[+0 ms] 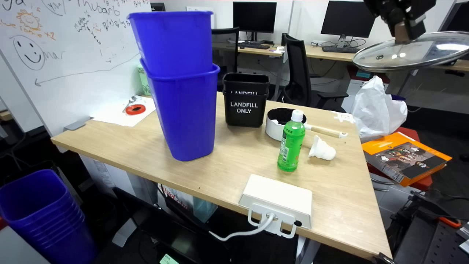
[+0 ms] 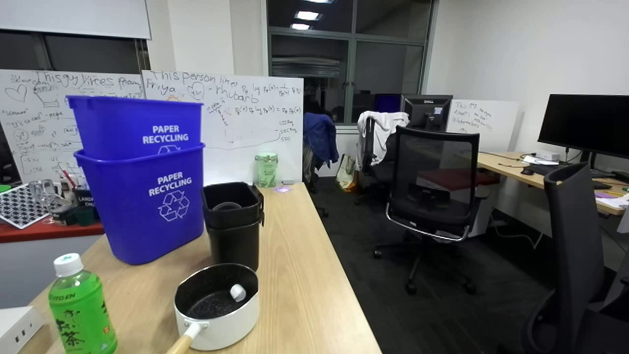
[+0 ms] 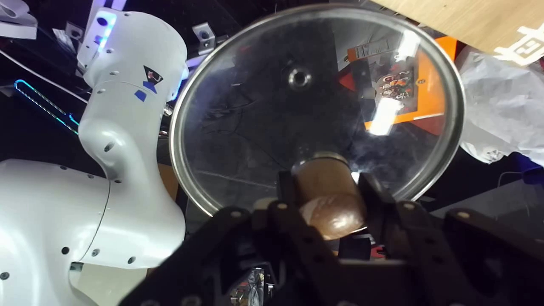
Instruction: Uncover the pot and put the lid on the table
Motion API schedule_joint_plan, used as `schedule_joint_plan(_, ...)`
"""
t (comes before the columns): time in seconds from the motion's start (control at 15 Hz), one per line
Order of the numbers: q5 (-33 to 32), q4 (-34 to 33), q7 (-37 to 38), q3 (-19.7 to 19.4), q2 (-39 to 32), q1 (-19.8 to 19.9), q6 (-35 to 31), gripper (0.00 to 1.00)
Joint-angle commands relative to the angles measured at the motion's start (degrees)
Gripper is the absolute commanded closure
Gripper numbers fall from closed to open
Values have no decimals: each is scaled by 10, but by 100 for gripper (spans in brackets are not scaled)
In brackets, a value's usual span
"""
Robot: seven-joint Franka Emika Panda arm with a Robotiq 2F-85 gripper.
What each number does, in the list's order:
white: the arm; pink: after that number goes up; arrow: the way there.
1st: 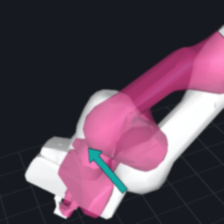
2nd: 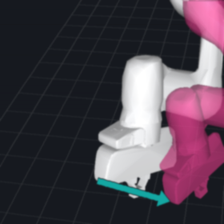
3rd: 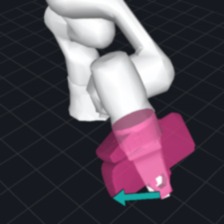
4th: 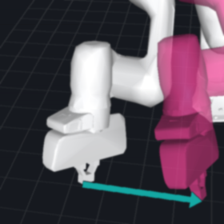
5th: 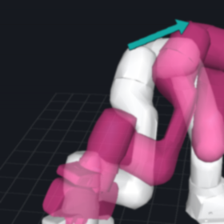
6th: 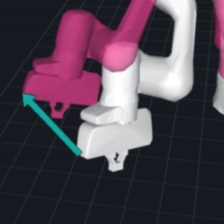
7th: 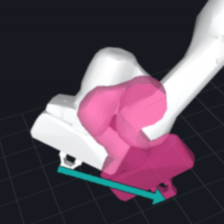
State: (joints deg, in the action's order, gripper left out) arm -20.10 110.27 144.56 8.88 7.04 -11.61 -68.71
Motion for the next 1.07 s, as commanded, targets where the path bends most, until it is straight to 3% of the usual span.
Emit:
schedule_joint_plan(0.0, 1, -2, -1, 11, -1, 11, 1, 59)
schedule_joint_plan(0.07, 4, 3, 0, 10, 1, 11, -4, 84)
schedule_joint_plan(0.4, 73, 51, 74, 3, 18, 21, -62, 84)
schedule_joint_plan(0.47, 70, 65, 51, 14, 30, 60, -75, 84)
schedule_joint_plan(0.53, 75, 79, 52, 14, 36, 69, -88, 84)
schedule_joint_plan(0.73, 90, 125, 47, 36, 63, 148, -125, 84)
schedule_joint_plan(1.0, 152, 195, 46, 110, 106, 266, -170, 84)
